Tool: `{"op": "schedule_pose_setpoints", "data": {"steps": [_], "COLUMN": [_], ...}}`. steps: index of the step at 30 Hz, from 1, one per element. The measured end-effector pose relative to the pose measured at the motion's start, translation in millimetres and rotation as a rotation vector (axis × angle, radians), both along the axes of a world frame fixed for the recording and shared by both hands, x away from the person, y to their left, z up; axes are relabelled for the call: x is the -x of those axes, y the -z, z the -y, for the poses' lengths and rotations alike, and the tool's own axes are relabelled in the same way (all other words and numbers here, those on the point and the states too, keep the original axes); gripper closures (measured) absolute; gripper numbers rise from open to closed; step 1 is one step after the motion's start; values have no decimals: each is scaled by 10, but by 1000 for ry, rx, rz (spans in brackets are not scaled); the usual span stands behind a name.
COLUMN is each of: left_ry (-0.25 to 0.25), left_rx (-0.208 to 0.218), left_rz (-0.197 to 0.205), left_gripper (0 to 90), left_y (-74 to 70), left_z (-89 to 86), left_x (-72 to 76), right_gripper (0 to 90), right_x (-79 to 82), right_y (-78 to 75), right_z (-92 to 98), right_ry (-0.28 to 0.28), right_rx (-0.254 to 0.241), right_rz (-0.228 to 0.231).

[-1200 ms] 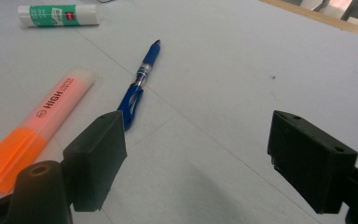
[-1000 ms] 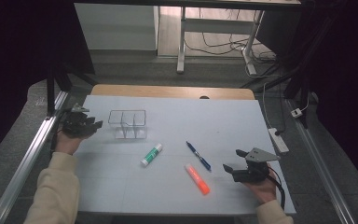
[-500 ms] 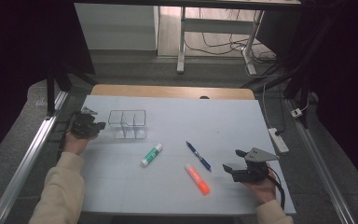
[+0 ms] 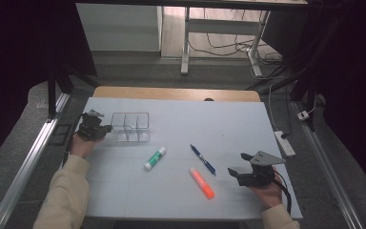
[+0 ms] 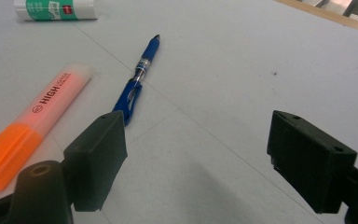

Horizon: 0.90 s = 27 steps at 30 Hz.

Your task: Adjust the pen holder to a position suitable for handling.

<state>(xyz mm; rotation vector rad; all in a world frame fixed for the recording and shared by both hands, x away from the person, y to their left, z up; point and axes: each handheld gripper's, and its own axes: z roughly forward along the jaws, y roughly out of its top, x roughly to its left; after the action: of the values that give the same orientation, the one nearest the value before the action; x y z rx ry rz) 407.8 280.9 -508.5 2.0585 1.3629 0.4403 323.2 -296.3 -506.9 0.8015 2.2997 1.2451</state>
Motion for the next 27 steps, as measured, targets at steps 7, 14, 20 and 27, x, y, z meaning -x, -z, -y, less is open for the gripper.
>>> {"op": "schedule_pose_setpoints", "data": {"steps": [7, 14, 20, 27], "left_ry": [13, 11, 17, 37], "left_rx": [3, -2, -2, -3], "left_rz": [-2, -4, -8, -11], "left_gripper": [890, 890, 890, 890], "left_y": [14, 24, 29, 25], "left_z": [37, 58, 86, 156], "left_x": [-23, -46, -59, -81], "right_gripper": [197, 197, 198, 198], "right_x": [-4, -3, -6, -8], "right_y": [3, 2, 7, 9], "right_z": [0, 0, -4, -6], "right_ry": [0, -1, -1, -1], "right_rx": [1, -1, 5, 8], "right_rz": [0, 0, -3, -6]}}
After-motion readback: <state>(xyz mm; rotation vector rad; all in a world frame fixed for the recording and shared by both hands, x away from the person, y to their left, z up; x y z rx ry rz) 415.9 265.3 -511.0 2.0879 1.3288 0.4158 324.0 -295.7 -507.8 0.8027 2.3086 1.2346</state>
